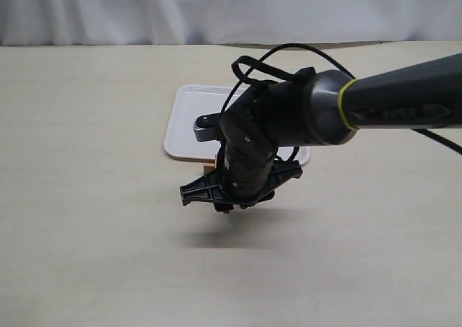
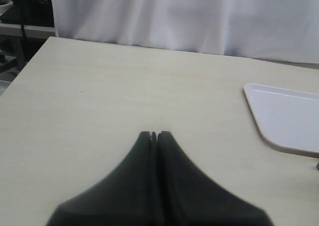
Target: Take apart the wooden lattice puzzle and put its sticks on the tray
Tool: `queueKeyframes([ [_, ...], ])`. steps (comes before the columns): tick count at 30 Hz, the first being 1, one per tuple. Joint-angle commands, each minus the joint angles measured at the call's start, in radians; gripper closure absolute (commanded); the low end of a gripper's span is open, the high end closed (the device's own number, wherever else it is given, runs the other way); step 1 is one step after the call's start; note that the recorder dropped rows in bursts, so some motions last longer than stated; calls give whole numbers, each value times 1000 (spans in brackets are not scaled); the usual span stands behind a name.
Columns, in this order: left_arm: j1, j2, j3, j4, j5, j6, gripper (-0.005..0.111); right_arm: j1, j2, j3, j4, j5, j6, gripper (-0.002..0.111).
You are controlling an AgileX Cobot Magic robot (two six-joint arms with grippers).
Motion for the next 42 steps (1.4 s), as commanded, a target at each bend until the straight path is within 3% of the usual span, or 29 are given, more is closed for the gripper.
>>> queueKeyframes([
  [1,10,-2,3,-2,-9,5,107,-2,17,-3,-28,-33,52,68],
  [14,10,-2,3,-2,-9,5,107,-2,39,-3,-33,-47,66,70],
  [22,10,-2,3,-2,-9,5,107,-2,39,-3,-51,-47,92,104],
  [34,10,-2,3,-2,-9,5,107,-2,-115,-3,-52,-12,92,104],
  [39,10,-2,3,-2,-9,5,107,-3,-185,-52,-206,-13,105,104],
  [42,10,-2,3,-2,-9,5,107,-15,-151,-50,-174,28,116,104],
])
